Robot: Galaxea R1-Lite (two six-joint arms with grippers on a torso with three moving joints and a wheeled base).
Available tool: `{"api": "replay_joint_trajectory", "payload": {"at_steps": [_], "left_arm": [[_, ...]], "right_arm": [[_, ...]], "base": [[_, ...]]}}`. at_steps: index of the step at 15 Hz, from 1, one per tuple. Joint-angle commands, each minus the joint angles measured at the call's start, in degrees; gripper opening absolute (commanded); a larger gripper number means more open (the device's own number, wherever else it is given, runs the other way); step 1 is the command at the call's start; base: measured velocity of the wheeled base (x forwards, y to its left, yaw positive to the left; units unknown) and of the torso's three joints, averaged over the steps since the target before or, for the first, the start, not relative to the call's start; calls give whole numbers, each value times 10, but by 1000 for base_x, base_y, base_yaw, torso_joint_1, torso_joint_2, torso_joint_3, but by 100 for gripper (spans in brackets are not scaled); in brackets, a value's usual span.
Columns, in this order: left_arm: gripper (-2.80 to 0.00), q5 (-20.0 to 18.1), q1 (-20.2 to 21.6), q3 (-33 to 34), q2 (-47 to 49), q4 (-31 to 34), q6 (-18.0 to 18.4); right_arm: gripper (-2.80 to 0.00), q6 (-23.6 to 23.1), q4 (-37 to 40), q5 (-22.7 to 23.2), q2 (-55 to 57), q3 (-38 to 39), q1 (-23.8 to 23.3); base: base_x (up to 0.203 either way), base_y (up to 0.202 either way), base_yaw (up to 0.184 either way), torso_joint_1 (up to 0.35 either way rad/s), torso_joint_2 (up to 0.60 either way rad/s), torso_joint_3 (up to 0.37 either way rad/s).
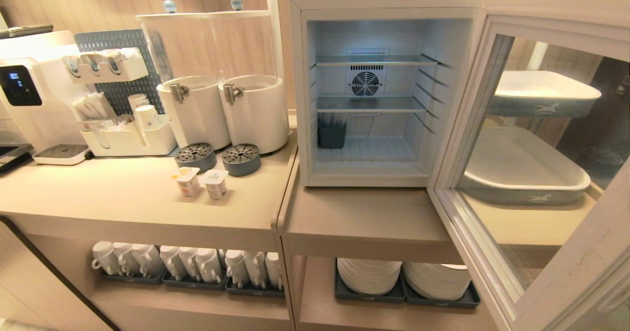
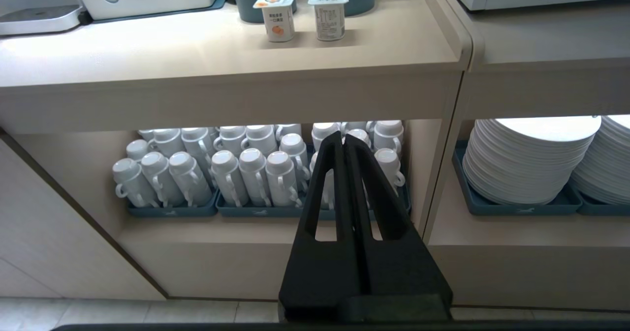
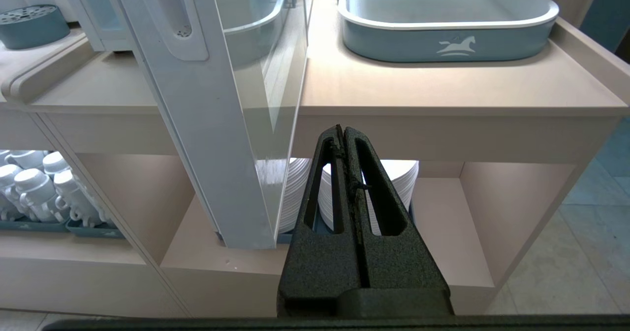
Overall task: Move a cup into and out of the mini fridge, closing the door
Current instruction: Put the yoghurt in the freezer
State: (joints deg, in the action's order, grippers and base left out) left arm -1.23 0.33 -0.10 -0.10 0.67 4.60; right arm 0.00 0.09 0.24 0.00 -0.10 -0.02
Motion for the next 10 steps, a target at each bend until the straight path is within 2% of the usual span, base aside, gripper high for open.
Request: {"api": "replay_joint_trajectory", "payload": {"at_steps": [1, 10], "left_arm": [[-280, 0, 0, 2, 1, 2, 2], [-280, 1, 0, 2, 1, 0, -6]], "right_arm": [[-280, 0, 0, 0, 1, 0, -1], [-280, 0, 0, 0, 1, 0, -1]], "base": [[-65, 0, 1, 7, 2, 3], [-188, 0, 1, 3, 1, 3]]}}
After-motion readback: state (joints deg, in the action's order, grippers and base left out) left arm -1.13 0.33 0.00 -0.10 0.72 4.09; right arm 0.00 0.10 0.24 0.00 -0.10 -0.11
